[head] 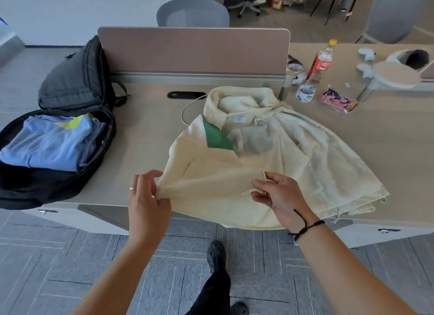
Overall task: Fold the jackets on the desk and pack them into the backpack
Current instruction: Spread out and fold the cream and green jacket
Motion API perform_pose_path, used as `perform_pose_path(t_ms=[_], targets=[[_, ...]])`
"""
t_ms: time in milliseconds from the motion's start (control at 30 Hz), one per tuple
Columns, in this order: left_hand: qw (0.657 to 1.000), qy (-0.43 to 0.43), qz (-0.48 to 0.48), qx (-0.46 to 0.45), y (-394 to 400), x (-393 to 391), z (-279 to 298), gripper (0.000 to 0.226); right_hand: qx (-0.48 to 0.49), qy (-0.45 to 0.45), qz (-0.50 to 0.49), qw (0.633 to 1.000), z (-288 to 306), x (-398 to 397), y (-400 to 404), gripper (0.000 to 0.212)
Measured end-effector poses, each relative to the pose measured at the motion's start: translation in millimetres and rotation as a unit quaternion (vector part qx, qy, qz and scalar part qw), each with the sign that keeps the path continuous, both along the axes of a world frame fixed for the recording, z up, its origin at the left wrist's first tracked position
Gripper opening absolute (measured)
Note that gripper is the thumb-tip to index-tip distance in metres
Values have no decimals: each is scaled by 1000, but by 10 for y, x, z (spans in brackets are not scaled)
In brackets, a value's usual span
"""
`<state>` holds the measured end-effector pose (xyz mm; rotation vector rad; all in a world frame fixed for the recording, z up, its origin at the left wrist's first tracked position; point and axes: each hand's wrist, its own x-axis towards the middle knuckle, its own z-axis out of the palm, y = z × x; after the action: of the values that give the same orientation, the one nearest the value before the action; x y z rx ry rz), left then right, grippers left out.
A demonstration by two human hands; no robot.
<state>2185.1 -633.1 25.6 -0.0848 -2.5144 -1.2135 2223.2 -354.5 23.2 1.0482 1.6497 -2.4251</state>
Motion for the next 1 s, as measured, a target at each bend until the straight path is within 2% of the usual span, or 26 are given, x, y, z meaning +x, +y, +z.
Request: perform_pose_path(t_ms=[67,133,300,367,433,500,567,800,1000], targets=[[999,-8,-13,-29,-26,60,-70,59,18,-22,17,999,-53,29,29,36],[994,-71,-34,-81,-126,143,-338,65,38,-80,62,994,-230,154,0,41],[935,-242,-179,-185,-365,461,-927,71,70,-210,125,967,-796,572,-96,51],[906,-278,-239,-213,-407,482,-1009,79,128,-245,143,950,-916,649,-65,52],[893,-291,-257,-227,-406,415,-1014,91,214,-256,176,926,-947,677,-55,58],[902,-283,-241,-218,-343,300,-955,93,293,-246,205,901,-879,644,-64,61],[914,-270,-220,-206,-235,164,-850,85,324,-231,240,886,-779,559,-82,62],[933,-273,-186,-145,82,-487,-670,69,323,-147,240,903,-591,25,-138,49],[951,-251,-148,-107,314,-1376,-669,53,327,-141,210,910,-582,-875,8,36]])
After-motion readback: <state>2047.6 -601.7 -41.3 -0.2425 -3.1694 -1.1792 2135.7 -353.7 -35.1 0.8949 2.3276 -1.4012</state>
